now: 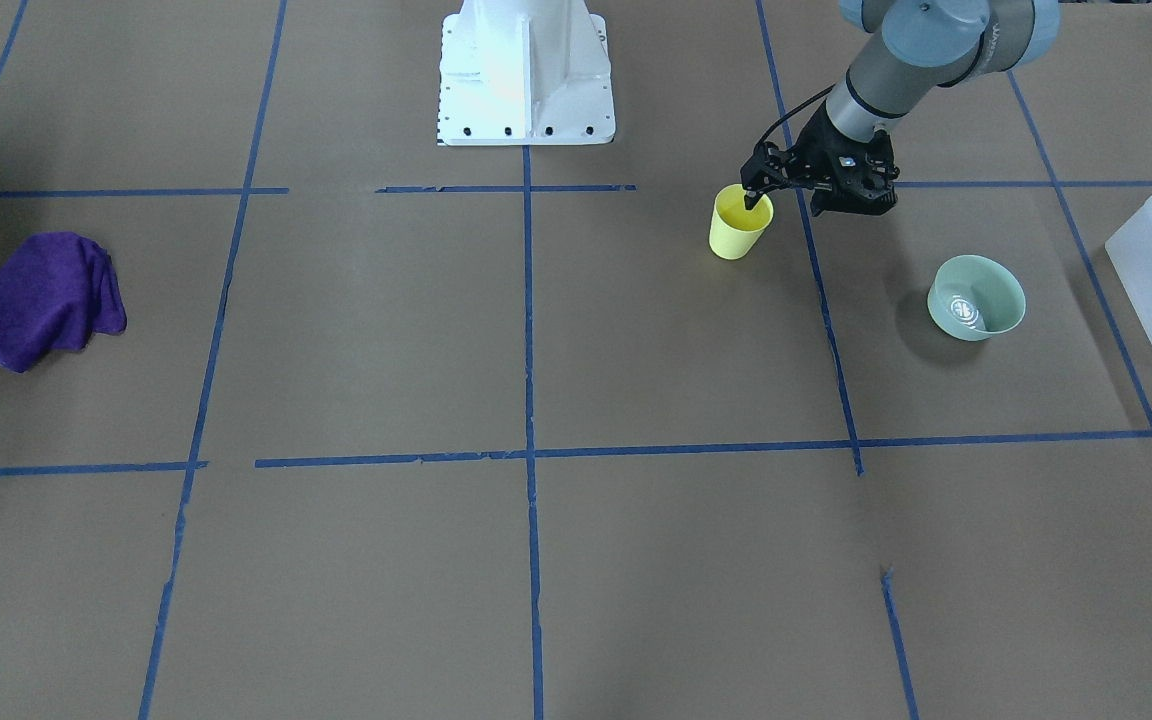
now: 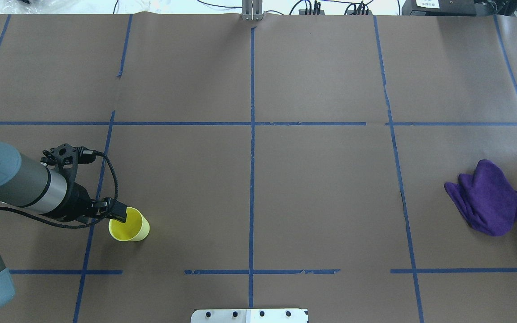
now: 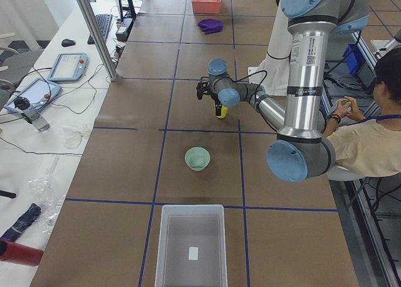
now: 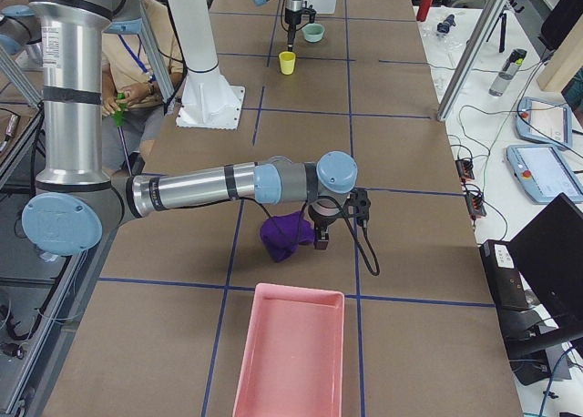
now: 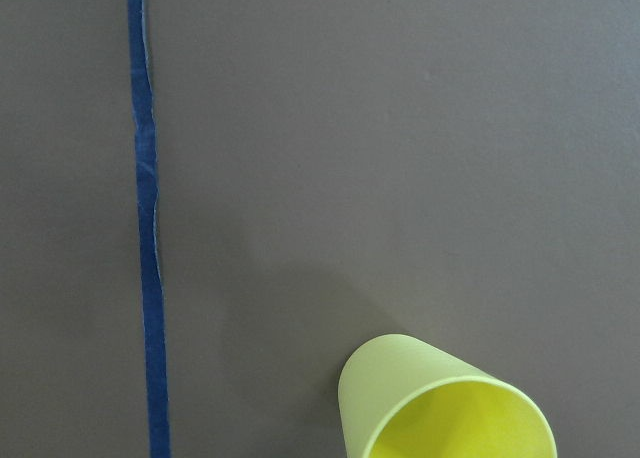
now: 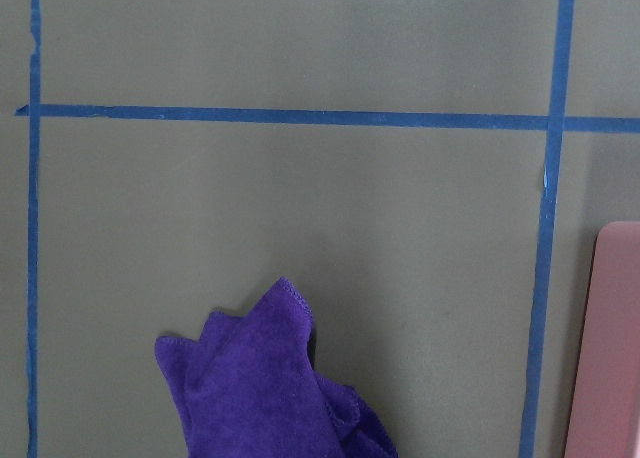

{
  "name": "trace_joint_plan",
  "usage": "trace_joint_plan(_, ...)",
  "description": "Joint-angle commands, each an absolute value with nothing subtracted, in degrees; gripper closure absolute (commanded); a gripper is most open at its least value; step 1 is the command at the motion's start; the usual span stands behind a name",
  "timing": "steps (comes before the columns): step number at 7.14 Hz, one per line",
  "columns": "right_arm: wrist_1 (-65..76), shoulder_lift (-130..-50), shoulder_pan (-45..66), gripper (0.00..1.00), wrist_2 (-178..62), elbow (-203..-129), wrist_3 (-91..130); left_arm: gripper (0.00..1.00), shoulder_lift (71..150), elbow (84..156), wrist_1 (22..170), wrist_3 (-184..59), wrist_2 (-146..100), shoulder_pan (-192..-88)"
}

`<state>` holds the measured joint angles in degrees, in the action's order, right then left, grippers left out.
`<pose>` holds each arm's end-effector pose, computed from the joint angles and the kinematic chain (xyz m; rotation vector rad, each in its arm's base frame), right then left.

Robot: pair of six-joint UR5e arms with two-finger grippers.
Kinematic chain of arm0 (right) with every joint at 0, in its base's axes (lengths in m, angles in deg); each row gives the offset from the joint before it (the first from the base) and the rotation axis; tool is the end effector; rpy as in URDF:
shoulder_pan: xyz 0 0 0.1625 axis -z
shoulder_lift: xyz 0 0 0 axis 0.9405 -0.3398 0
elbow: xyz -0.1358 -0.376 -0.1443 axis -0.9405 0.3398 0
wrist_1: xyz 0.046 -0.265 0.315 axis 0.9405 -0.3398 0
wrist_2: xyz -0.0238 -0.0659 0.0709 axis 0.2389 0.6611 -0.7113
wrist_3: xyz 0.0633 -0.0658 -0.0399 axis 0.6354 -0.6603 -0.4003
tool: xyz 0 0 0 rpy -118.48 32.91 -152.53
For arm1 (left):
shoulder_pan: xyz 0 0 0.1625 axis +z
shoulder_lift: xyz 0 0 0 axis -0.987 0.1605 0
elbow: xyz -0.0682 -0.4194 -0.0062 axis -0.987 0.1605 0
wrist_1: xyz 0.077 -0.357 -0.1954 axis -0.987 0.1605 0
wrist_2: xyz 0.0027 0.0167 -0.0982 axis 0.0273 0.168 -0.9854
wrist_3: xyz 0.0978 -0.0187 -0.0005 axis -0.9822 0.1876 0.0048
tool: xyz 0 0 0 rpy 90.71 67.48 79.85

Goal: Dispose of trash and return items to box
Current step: 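Reach the left gripper down to the yellow cup and grasp it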

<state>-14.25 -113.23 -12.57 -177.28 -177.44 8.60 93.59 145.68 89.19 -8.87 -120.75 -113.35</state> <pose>-0.0051 -0.4675 0.5659 -0.0307 -0.9194 -0.0600 0.3699 -0.3371 0.3771 -0.0470 0.9548 0.0390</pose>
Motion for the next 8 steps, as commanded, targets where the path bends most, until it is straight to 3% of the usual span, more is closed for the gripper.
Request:
trace_joint_plan(1,-14.3,-113.3,-12.6,0.00,-177.3,-177.3,8.5,0.00,95.5,142.9,89.3,-8.3,-120.5,-112.6)
trace_joint_plan(3,-14.3,-113.3,-12.6,0.00,-177.2,-177.3,8.5,0.03,95.5,141.4,89.4,-8.5,-120.5,-112.0)
trace_joint_plan(4,-14.3,-113.3,-12.6,0.00,-177.2,-177.2,8.6,0.20,95.5,141.0,89.5,-8.5,-120.5,-111.8)
trace_joint_plan(5,-14.3,-113.3,-12.6,0.00,-177.2,-177.2,8.5,0.57,95.5,140.9,89.5,-8.5,-120.5,-111.5)
trace_joint_plan(6,-14.3,-113.3,-12.5,0.00,-177.2,-177.2,8.5,0.85,95.6,140.8,89.6,-8.5,-120.6,-111.4)
trace_joint_plan(7,-14.3,-113.3,-12.5,0.00,-177.1,-177.2,8.5,1.00,95.6,140.8,89.6,-7.8,-121.0,-111.3)
trace_joint_plan(8,-14.2,-113.1,-12.4,0.00,-177.1,-177.1,8.5,1.00,95.6,140.8,89.6,-7.1,-120.9,-110.5)
